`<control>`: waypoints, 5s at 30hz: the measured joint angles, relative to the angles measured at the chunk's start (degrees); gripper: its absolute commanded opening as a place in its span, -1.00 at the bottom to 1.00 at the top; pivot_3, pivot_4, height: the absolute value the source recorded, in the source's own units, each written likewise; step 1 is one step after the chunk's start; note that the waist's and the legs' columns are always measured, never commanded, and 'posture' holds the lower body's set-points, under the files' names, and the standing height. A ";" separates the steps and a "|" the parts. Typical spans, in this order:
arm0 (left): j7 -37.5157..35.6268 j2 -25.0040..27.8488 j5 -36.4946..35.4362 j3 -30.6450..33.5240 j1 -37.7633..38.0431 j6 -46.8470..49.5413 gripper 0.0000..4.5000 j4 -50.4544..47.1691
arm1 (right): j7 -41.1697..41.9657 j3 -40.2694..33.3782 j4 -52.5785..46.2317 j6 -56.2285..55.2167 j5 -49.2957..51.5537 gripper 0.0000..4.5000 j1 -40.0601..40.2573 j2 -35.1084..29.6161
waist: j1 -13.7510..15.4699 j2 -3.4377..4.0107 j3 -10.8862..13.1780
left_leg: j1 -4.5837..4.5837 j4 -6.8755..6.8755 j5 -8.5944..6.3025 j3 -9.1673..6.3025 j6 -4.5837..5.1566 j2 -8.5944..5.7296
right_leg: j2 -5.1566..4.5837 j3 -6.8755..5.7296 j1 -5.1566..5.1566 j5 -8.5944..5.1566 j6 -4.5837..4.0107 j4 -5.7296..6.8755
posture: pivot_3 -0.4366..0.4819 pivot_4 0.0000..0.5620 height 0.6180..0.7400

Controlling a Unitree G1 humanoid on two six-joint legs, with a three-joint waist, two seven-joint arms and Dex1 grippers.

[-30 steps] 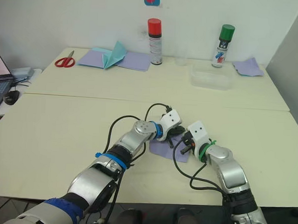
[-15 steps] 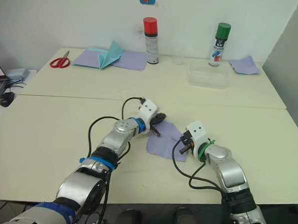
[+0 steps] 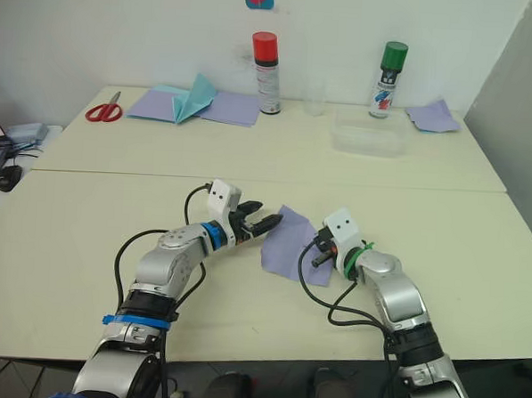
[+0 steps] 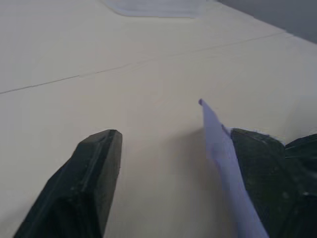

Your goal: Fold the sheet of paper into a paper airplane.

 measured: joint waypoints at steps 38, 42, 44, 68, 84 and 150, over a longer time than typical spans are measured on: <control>-6.23 7.20 14.62 -14.92 1.43 -16.49 -0.93 0.56 | -0.01 0.12 0.00 1.23 0.10 -1.00 -0.30 0.73 | 0.18 0.00 0.00 | -0.02 -0.04 0.00 0.08 0.00 0.28 | 0.06 0.01 -0.07 -0.03 -0.07 -0.03 | -0.05 -0.47 1.00; -6.95 8.99 19.04 -17.71 -0.27 -20.17 -0.93 1.60 | -0.01 0.08 -0.05 1.44 0.06 -1.00 -0.32 0.76 | 0.21 0.01 0.00 | -0.02 -0.04 0.00 0.07 0.00 0.27 | 0.06 -0.01 -0.07 -0.03 -0.07 -0.03 | -0.05 -0.47 1.00; -7.11 9.65 21.41 -19.21 -1.17 -22.06 -0.93 2.67 | -0.01 0.07 -0.06 1.45 0.06 -1.00 -0.32 0.74 | 0.23 0.01 0.00 | -0.02 -0.04 0.00 0.08 0.00 0.27 | 0.06 0.00 -0.07 -0.03 -0.07 -0.03 | -0.05 -0.47 1.00; -7.60 9.66 26.22 -21.11 -3.14 -26.80 -0.93 4.83 | -1.33 -1.73 5.02 -0.67 0.31 -1.00 -4.95 5.75 | 1.05 0.04 0.01 | -0.11 -0.05 -0.01 0.09 0.00 0.29 | 0.04 0.00 -0.13 -0.05 -0.09 -0.04 | -0.05 -0.47 1.00; -7.10 9.77 26.44 -21.12 -3.02 -27.68 -0.93 5.13 | -0.03 0.55 9.34 -3.54 -1.13 -1.00 -5.73 4.54 | 1.13 0.05 0.01 | -0.05 -0.04 -0.01 0.11 0.01 0.29 | 0.07 -0.02 -0.11 -0.05 -0.09 -0.02 | -0.05 -0.47 1.00; -5.55 11.37 7.15 -8.76 1.63 5.96 -0.99 -13.23 | 0.04 0.74 10.03 -4.96 -1.76 -1.00 -5.54 6.04 | 0.07 0.05 0.01 | -0.01 -0.12 -0.01 0.08 0.00 0.35 | 0.09 -0.02 -0.13 -0.12 -0.22 0.02 | -0.05 -0.47 1.00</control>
